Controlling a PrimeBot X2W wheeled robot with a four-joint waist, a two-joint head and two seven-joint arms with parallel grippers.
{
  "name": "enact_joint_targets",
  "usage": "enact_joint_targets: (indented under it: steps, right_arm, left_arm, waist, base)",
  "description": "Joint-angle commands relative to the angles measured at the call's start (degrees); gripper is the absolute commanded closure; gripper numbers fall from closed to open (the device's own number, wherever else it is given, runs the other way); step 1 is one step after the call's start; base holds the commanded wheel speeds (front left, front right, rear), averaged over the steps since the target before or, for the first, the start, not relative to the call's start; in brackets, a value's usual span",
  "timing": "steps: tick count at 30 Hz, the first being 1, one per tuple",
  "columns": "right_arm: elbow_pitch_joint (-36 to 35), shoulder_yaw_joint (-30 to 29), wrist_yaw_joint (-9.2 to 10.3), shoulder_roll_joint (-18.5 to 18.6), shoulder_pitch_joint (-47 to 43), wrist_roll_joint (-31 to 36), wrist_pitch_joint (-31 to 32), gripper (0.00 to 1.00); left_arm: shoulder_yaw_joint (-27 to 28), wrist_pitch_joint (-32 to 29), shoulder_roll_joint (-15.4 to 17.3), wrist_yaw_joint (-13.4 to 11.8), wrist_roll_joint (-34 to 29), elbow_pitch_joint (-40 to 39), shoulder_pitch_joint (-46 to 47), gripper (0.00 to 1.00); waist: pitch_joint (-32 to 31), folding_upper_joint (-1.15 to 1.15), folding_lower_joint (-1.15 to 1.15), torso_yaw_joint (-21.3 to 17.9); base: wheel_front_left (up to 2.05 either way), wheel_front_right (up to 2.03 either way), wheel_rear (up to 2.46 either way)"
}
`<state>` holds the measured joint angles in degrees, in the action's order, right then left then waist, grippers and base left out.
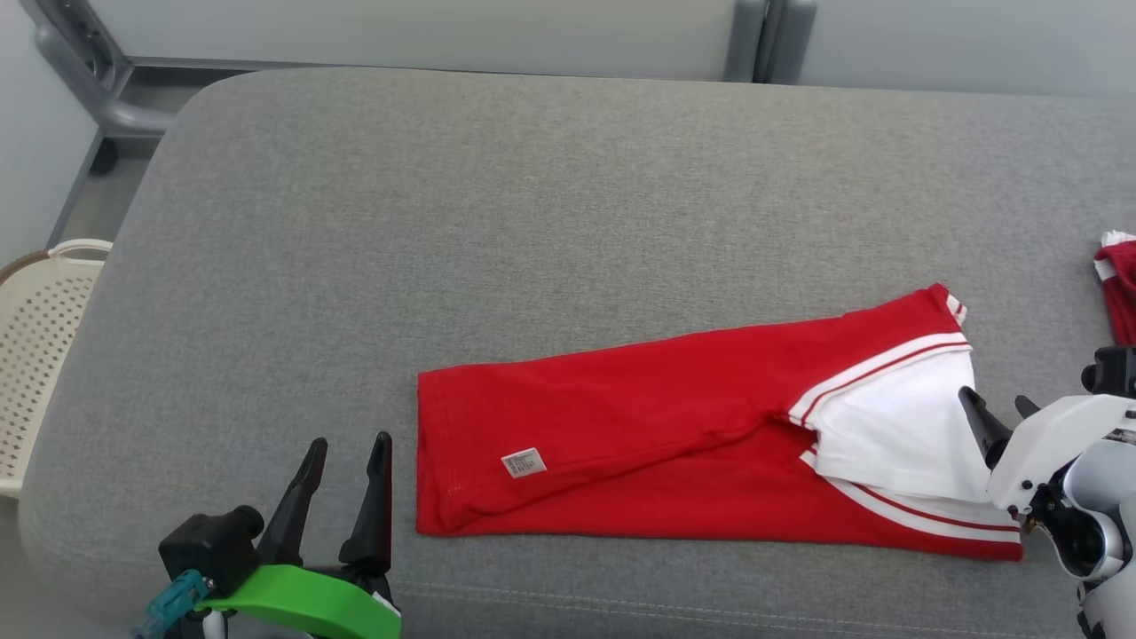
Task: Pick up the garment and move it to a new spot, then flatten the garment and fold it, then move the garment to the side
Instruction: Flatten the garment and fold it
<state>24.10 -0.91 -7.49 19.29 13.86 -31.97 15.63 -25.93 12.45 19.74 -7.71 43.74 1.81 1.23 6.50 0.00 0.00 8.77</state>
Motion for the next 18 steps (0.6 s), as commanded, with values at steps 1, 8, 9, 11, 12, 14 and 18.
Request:
enact_joint_targets:
  steps: [1,8,9,11,12,14,18]
  right_arm:
    - [2.0,-0.1,0.01,0.5,1.4,0.1,0.7,0.00]
    - [11.5,0.0,0.01,1.4,5.3,-2.6,3.0,0.00]
    - [11.9,0.5,0.01,1.4,5.5,-3.1,3.2,0.00]
    - [12.3,1.4,0.01,1.1,5.4,-4.8,3.6,0.00]
    - [12.5,2.1,0.01,1.0,5.3,-5.4,3.9,0.00]
    - [12.8,3.6,0.01,1.1,5.0,-6.0,4.5,0.00]
    - [14.8,5.6,0.01,0.8,5.2,-5.9,4.5,0.00]
  left_arm:
    - [0.1,0.0,0.3,-0.4,-0.3,-0.5,0.7,0.00]
    - [-0.1,0.1,-0.1,-0.9,-0.1,-1.3,0.3,0.00]
    - [0.0,0.2,-0.1,-0.9,-0.1,-1.3,0.2,0.00]
    - [0.1,0.4,-0.1,-0.9,0.1,-1.3,-0.2,0.00]
    - [0.2,0.4,0.0,-0.9,0.2,-1.3,-0.4,0.00]
    - [0.3,0.5,-0.1,-0.9,0.4,-1.4,-0.6,0.00]
    - [0.6,0.7,-0.1,-1.0,0.6,-1.6,-0.8,0.00]
  waist:
    - [0.4,0.00,0.00,2.0]
    - [0.6,0.00,0.00,6.3]
    - [0.5,0.00,0.00,6.6]
    - [0.4,0.00,0.00,7.2]
    - [0.4,0.00,0.00,7.4]
    - [0.3,0.00,0.00,7.7]
    - [0.3,0.00,0.00,7.9]
  base:
    - [0.00,0.00,0.00]
    - [0.00,0.00,0.00]
    - [0.00,0.00,0.00]
    - [0.00,0.00,0.00]
    - [0.00,0.00,0.00]
    - [0.00,0.00,0.00]
    - [0.00,0.00,0.00]
